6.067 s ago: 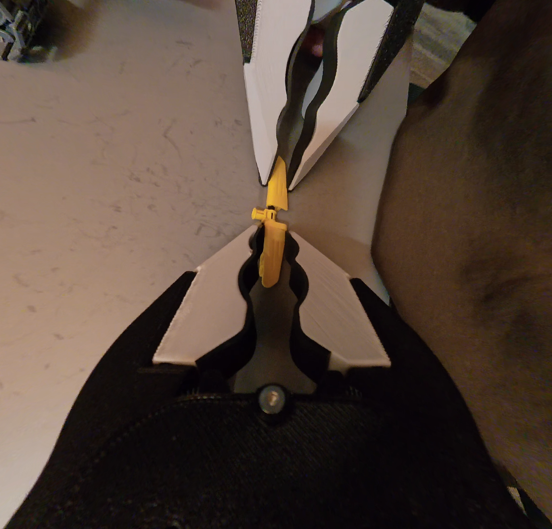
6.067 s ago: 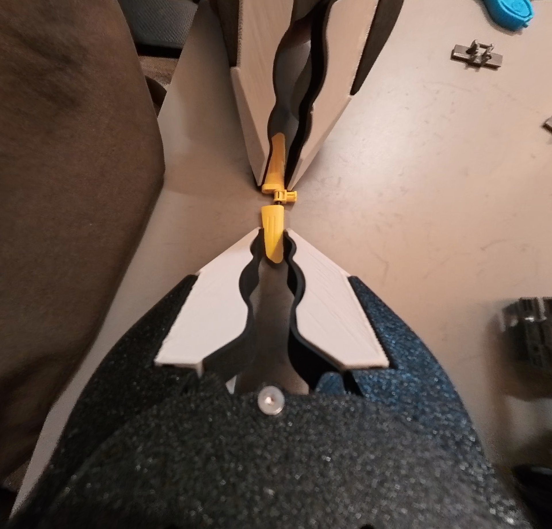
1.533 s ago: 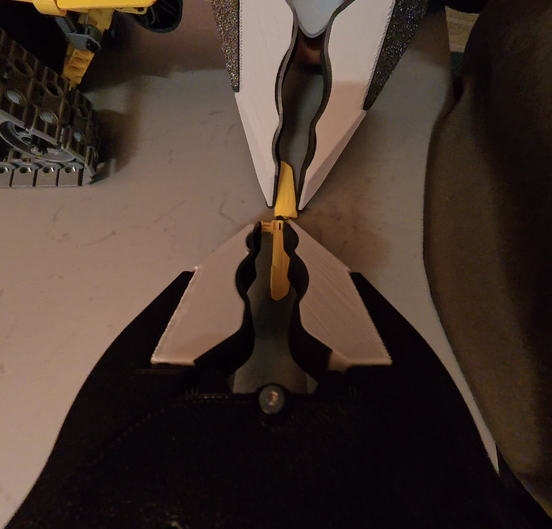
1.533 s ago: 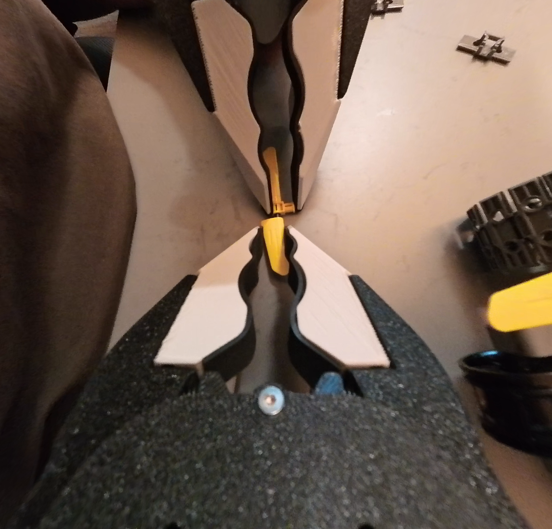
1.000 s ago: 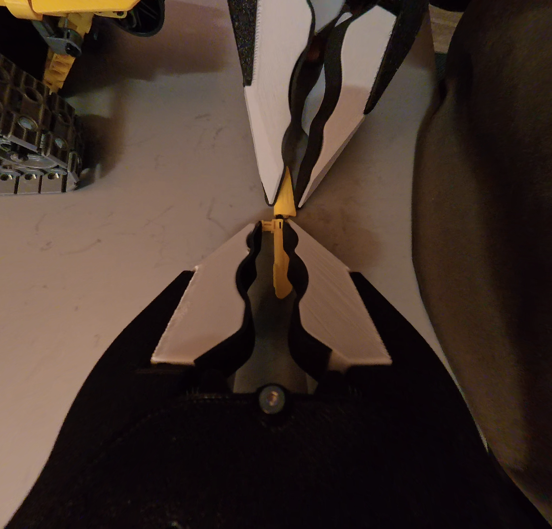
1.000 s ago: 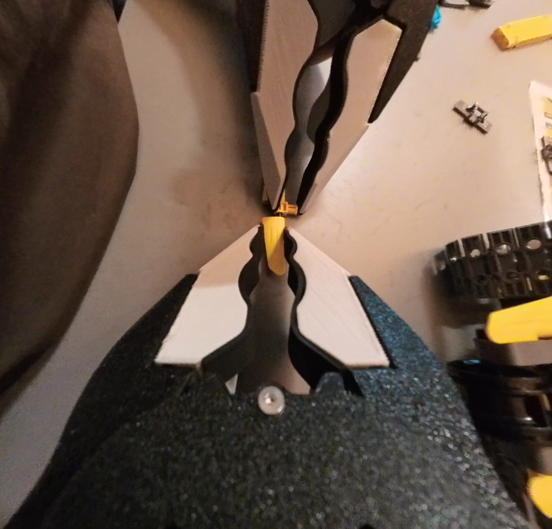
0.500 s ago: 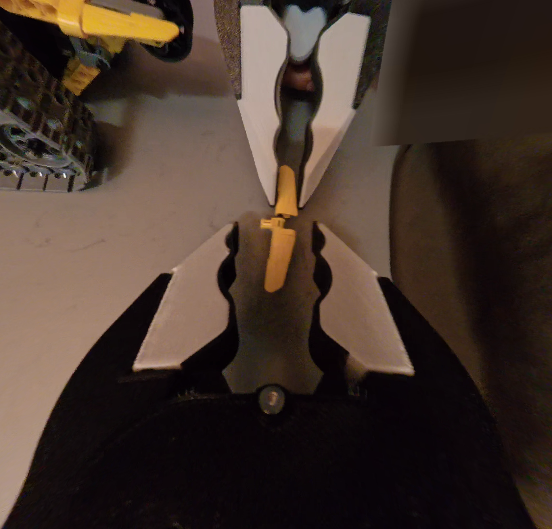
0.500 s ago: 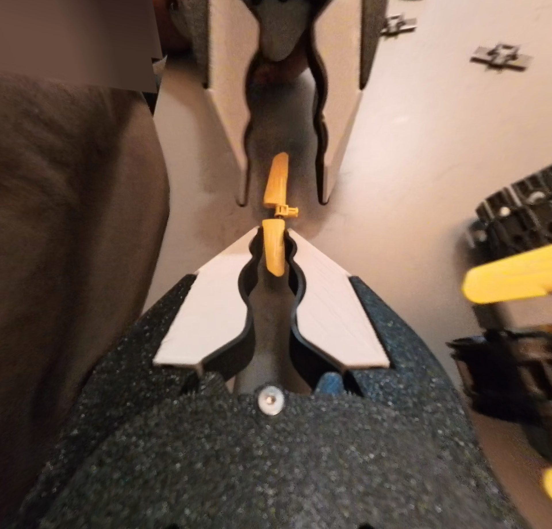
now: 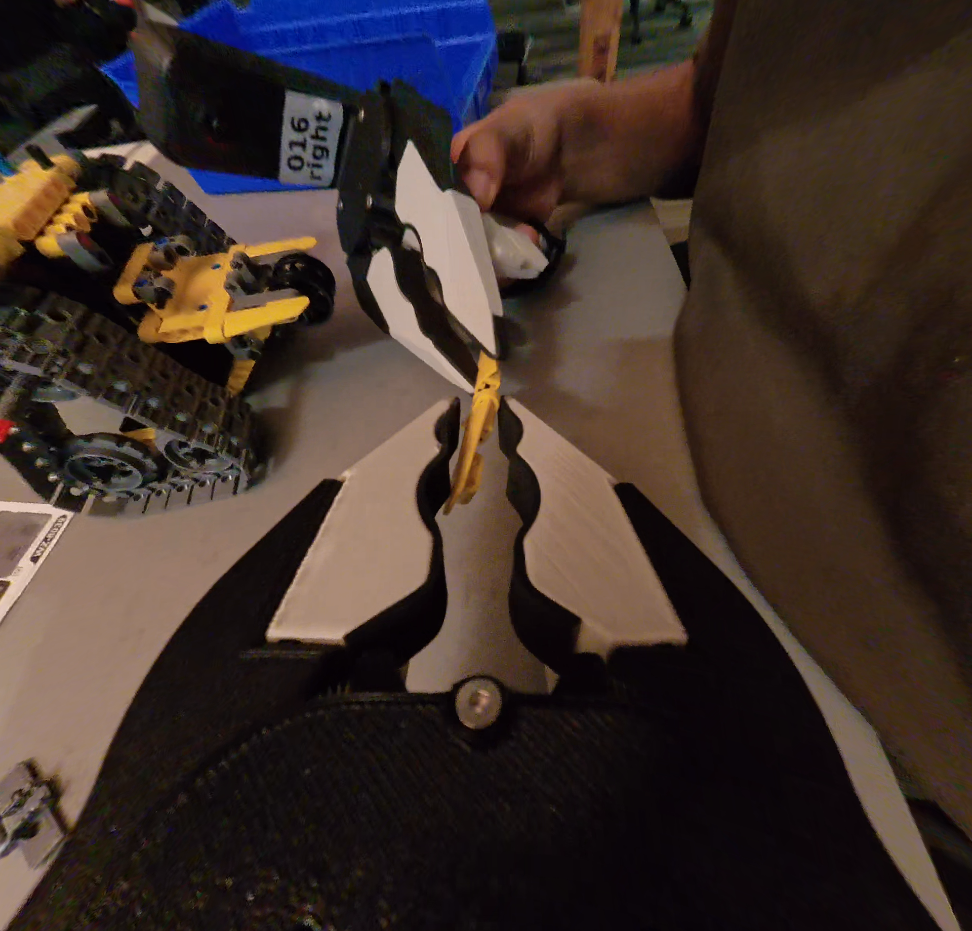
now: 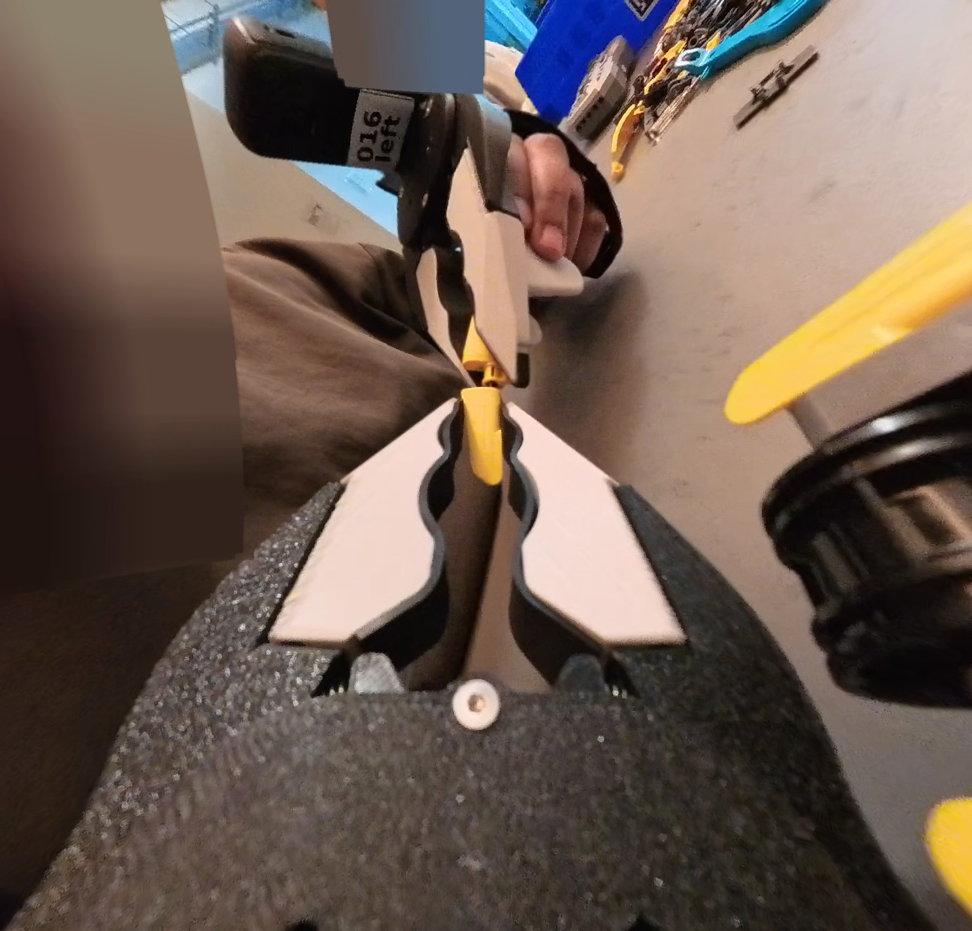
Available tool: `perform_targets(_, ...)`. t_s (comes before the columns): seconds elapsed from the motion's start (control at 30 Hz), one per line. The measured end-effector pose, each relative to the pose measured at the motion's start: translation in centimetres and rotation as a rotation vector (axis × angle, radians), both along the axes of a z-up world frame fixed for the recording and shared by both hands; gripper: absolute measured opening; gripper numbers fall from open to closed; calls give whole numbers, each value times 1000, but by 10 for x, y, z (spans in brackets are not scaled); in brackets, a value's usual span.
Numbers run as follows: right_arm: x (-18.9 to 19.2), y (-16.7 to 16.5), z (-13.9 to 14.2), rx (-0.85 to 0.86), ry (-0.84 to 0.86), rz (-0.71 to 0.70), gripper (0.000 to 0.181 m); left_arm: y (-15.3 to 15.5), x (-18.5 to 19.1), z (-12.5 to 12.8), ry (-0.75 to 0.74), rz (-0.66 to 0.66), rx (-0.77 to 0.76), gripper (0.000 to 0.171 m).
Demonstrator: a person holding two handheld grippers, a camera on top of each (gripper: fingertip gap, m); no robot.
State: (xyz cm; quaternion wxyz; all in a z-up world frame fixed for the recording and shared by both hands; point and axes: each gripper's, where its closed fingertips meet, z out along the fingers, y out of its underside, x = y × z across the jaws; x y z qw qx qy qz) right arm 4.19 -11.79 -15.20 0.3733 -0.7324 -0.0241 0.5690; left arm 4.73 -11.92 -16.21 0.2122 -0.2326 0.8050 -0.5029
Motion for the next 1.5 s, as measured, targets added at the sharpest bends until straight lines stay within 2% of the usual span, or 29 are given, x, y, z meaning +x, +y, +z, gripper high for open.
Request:
perform_targets(0.17, 2, 1, 6, 11, 44, -9, 12, -1, -2, 5, 35, -20, -64, 5)
perform_targets(0.23, 7, 3, 8, 62, -2, -35, 20, 3, 1, 7, 79, 5, -115, 5)
perform_targets(0.37, 24, 13, 10, 241, -304, -171, 47, 14, 7, 14, 158, 41, -251, 4)
perform_targets(0.43, 26, 17, 9, 326, -474, -214, 49, 17, 8, 17, 194, 41, -312, 5)
perform_targets(0.53, 22, 22, 6, 408, -661, -265, 45, 16, 10, 19, 245, 41, -382, 5)
perform_targets(0.6, 19, 24, 7, 466, -724, -286, 25, 12, 10, 17, 280, 39, -403, 5)
perform_targets(0.67, 16, 23, 8, 477, -710, -282, 16, 14, 11, 17, 291, 46, -426, 5)
perform_targets(0.9, 15, 23, 19, 399, -413, -261, 8, 13, 10, 23, 354, 12, -534, 5)
perform_targets(1.2, 18, 21, 25, 329, -320, -254, 6, 11, 12, 30, 351, 37, -608, 5)
perform_targets(1.43, 17, 14, 26, 262, -262, -205, 6, 5, 9, 32, 389, -2, -645, 5)
perform_targets(1.5, 27, 11, 30, 267, -266, -230, 5, 14, 8, 37, 371, 7, -677, 5)
